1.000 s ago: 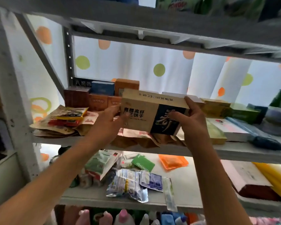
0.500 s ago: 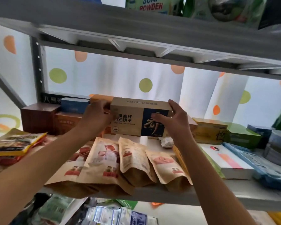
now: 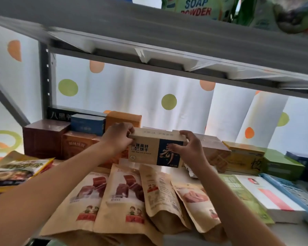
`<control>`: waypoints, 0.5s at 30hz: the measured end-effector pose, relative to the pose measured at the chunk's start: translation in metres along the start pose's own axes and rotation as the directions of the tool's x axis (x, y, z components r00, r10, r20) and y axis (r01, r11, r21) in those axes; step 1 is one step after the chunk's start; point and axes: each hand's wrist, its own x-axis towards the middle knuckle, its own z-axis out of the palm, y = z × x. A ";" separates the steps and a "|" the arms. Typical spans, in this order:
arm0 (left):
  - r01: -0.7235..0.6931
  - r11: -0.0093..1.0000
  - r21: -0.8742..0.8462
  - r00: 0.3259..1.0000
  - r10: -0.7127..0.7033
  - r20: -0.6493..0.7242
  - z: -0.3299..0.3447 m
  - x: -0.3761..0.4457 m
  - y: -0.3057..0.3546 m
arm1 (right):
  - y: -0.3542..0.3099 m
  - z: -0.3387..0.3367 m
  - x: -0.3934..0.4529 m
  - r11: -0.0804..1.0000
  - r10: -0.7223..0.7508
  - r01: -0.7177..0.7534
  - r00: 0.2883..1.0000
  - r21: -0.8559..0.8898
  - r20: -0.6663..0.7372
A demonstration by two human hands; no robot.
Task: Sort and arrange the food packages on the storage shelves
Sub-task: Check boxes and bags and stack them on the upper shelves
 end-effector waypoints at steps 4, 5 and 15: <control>0.002 0.998 0.059 1.000 -0.002 0.003 0.000 0.002 -0.019 | 0.008 0.024 0.005 0.996 0.090 -0.090 0.995 0.013 0.038; -0.001 0.997 0.079 1.000 0.000 0.011 0.000 0.004 -0.021 | 0.008 0.028 0.006 0.992 0.123 -0.125 0.991 0.034 0.058; -0.051 0.991 0.121 0.996 0.041 0.078 0.007 0.003 -0.043 | 0.018 0.045 0.015 0.968 0.206 -0.184 0.971 -0.170 0.123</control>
